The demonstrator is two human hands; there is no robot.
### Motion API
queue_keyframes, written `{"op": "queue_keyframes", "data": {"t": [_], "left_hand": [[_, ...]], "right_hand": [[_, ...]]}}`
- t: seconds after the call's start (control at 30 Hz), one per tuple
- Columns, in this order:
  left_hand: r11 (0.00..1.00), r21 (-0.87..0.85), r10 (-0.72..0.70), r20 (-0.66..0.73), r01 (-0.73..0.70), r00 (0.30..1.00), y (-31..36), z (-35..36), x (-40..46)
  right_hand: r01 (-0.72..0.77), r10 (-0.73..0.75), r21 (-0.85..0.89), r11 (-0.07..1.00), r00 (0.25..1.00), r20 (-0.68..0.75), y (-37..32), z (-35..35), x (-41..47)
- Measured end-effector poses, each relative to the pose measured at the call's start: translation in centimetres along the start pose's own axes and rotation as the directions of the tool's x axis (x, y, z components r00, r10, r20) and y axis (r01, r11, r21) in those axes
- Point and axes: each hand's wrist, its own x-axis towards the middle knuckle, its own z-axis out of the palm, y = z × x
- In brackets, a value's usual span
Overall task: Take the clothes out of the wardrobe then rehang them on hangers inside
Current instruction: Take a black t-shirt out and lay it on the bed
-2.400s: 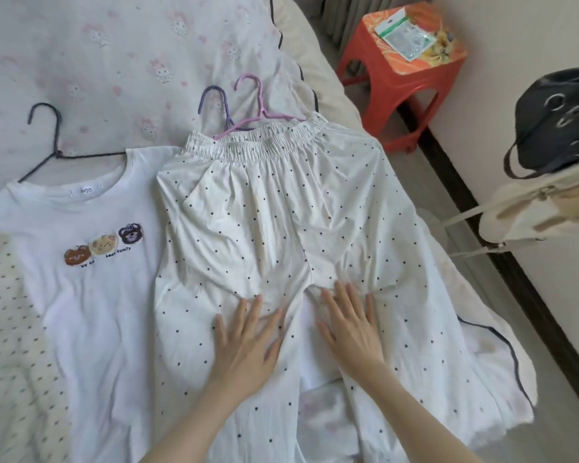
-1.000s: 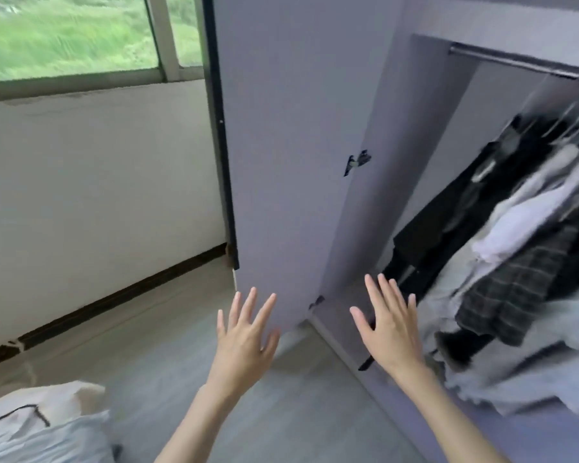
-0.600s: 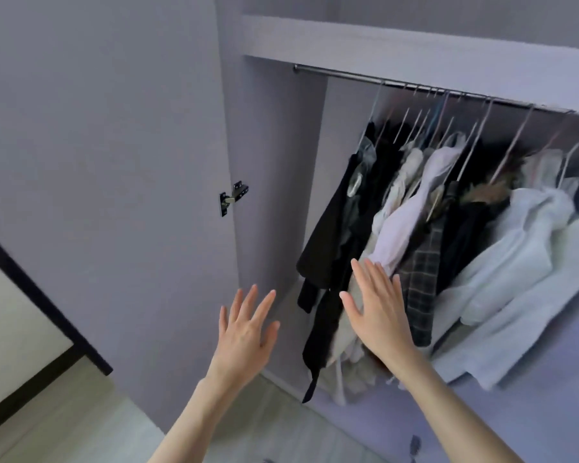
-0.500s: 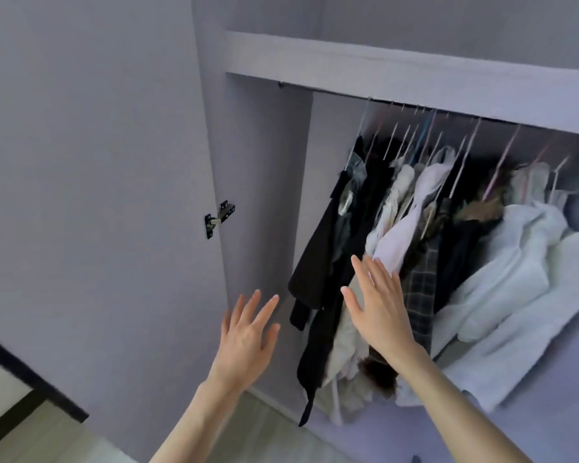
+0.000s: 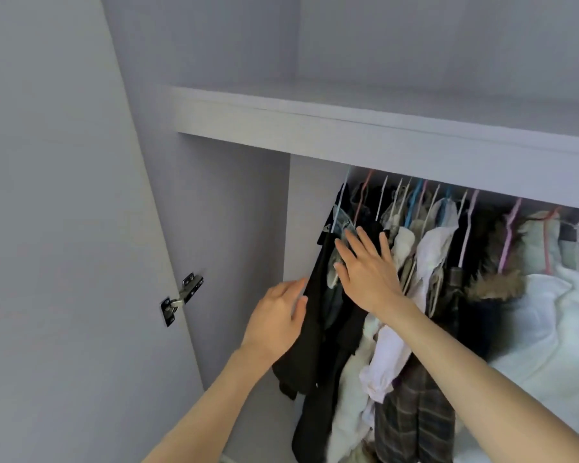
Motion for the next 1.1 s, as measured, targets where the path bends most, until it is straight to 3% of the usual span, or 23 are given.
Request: {"op": "queue_keyframes", "data": {"t": [0.27, 0.47, 0.6, 0.97, 1.1], "left_hand": [[0.995, -0.029, -0.097, -0.019, 0.097, 0.995, 0.8, 3.6, 7.0], [0.987, -0.071, -0.154, -0.158, 0.144, 0.975, 0.6, 4.0, 10.3], [0.969, -0.086, -0.24, -0.13, 0.231, 0.962, 0.1, 3.4, 12.1], [0.98, -0.142, -0.181, -0.358, 0.138, 0.916, -0.6, -0.8, 11.9], [0.977, -0.161, -0.192, -0.401, 0.138, 0.896, -0.8, -1.8, 10.4]], "right_hand": [[0.039, -0.039, -0.019, 0.999, 0.998, -0.039, 2.0, 1.5, 0.3], [0.059, -0.059, -0.017, 0.998, 0.998, -0.034, 3.3, 1.8, -0.4], [0.059, -0.059, -0.007, 0.998, 0.998, -0.014, 3.4, 1.7, -0.4], [0.063, -0.063, 0.044, 0.997, 0.998, -0.005, 3.4, 1.6, -0.4], [-0.015, 0.007, 0.168, 0.986, 0.999, 0.051, 2.1, 0.9, 0.4]]}}
